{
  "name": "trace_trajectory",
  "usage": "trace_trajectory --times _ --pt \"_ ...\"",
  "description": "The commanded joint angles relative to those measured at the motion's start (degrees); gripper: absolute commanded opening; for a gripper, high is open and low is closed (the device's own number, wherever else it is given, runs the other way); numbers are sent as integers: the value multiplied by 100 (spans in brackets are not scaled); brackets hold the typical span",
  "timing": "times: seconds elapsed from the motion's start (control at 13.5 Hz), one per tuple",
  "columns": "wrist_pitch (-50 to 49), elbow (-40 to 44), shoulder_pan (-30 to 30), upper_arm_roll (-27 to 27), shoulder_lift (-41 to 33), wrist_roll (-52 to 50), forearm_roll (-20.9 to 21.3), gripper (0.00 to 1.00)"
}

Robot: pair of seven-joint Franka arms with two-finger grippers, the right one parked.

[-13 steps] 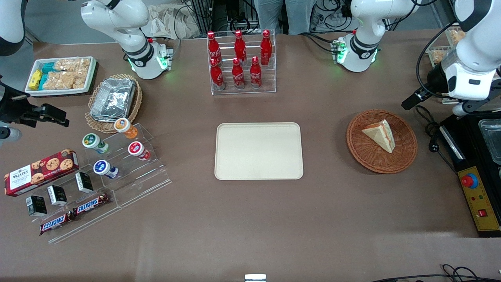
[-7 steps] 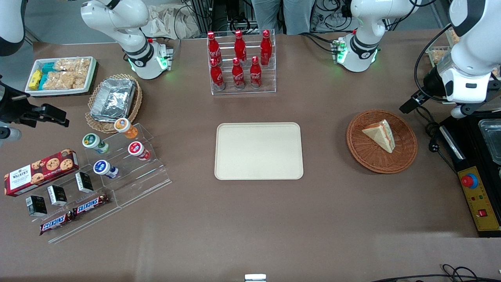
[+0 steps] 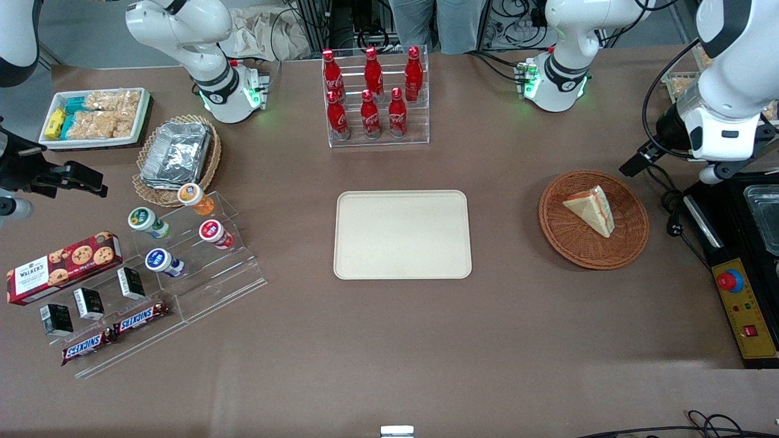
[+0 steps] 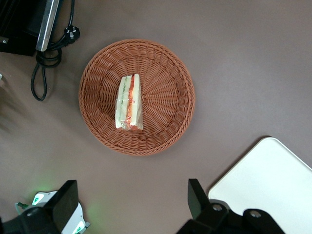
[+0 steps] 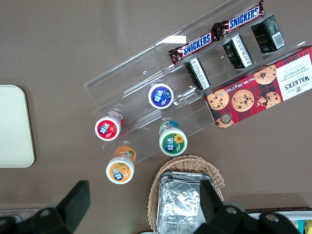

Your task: Place sandwich from basket to tray

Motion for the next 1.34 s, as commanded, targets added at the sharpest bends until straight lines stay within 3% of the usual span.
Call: trace_trajectory --times 0.0,0.3,0.52,1.26 --pt "73 -146 -4 26 -209 -91 -26 100" --pt "327 -478 171 44 -314 -100 -26 100" --pt "1135 -1427 198 52 -675 -222 -35 100" --pt "3525 -3283 172 325 -351 -293 0 100"
